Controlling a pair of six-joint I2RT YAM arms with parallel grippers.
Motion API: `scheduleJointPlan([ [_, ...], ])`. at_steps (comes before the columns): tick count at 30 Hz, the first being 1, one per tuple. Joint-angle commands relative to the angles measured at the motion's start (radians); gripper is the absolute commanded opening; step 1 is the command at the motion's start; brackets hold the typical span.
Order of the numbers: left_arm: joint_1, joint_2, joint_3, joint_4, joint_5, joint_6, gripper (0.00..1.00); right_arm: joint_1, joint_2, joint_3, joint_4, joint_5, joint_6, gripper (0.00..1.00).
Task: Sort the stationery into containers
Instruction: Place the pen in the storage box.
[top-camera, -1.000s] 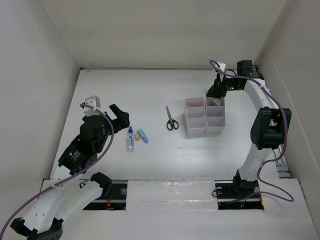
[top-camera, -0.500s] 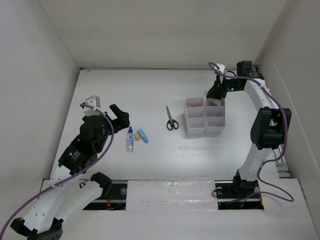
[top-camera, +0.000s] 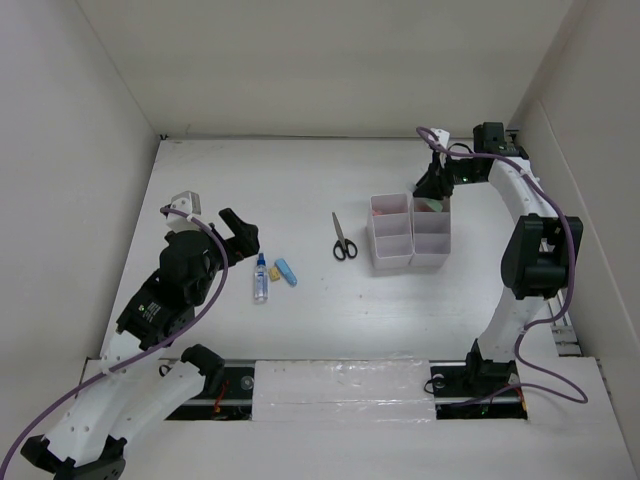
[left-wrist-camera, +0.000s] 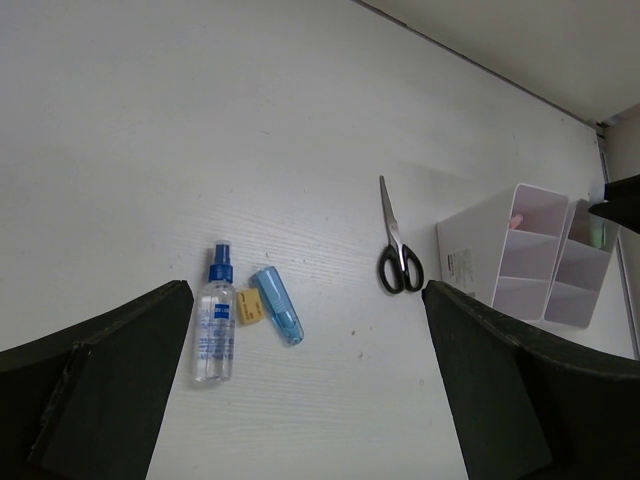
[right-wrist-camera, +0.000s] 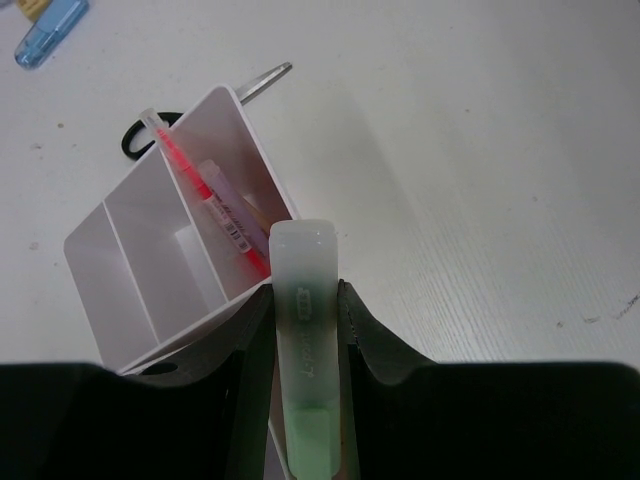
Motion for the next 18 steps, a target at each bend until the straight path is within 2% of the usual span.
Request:
scheduleJointPlan([
  [1,-0.001,0.001,-0.004,0.043,0.004,0.015,1.0,-0.004,-0.03,0.025,-0.041,-0.065,-0.018,0.27],
  [3,-0.001,0.001,-0.004,0.043,0.004,0.015,1.0,-0.013,-0.03,0.025,-0.041,-0.075,-0.018,0.27],
  [4,-0.001,0.001,-0.004,0.043,0.004,0.015,1.0,-0.013,-0.03,0.025,-0.041,-0.075,-0.018,0.38],
  [12,-0.001,0.001,-0.004,0.043,0.004,0.015,1.0,-0.013,-0.019,0.045,-0.06,-0.071,-0.007,0.39],
  [13,-0.001,0.001,-0.004,0.043,0.004,0.015,1.0,-0.013,-0.019,0.045,-0.061,-0.071,-0.007,0.56],
  [18,-0.001,0.001,-0.004,0.043,0.004,0.015,1.0,-0.023,-0.064,0.045,-0.07,-0.136,-0.036,0.62],
])
